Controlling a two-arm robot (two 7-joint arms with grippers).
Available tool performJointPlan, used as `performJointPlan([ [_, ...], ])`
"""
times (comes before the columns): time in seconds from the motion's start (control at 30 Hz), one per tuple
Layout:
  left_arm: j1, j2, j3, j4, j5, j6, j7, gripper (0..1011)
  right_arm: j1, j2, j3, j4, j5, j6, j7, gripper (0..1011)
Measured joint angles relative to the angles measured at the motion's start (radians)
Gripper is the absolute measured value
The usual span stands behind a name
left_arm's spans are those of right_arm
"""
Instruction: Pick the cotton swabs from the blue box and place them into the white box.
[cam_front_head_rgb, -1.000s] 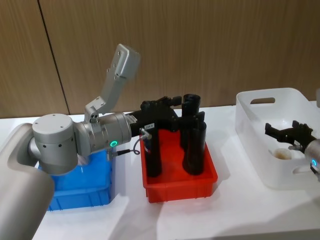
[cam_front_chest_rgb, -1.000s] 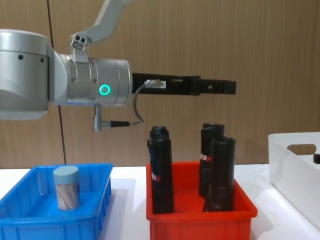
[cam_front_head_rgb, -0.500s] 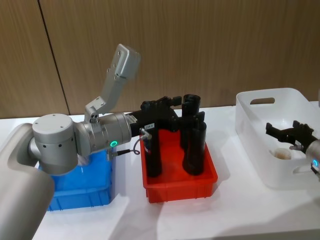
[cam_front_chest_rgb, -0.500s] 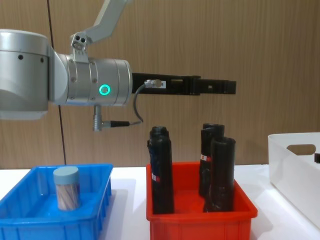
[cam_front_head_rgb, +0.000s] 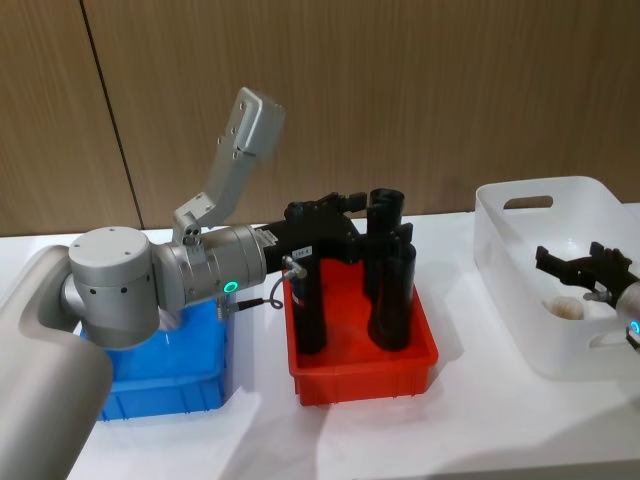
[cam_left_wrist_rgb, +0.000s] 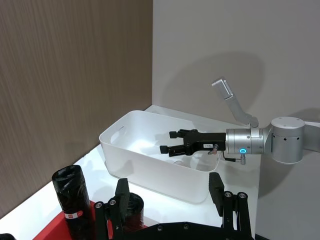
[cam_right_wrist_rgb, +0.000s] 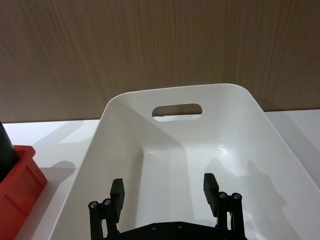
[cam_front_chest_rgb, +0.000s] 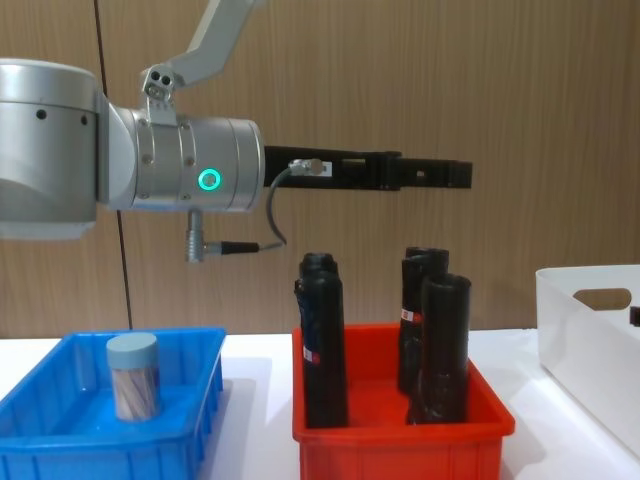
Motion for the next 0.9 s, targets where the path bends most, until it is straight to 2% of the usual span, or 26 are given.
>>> performJointPlan([
  [0.27, 0.0, 0.0, 0.0, 0.0, 0.0, 0.0, 0.0, 1004, -0.006, 0.001, 0.002, -0.009, 0.002, -0.003, 0.0, 1001],
  [0.5, 0.0, 0.0, 0.0, 0.0, 0.0, 0.0, 0.0, 1004, -0.03, 0.003, 0.006, -0.052, 0.01, -0.014, -0.011, 1001],
  [0.9, 0.0, 0.0, 0.0, 0.0, 0.0, 0.0, 0.0, 1004, -0.136, 0.017, 0.021, -0.242, 0.035, -0.033, -0.056, 1001],
])
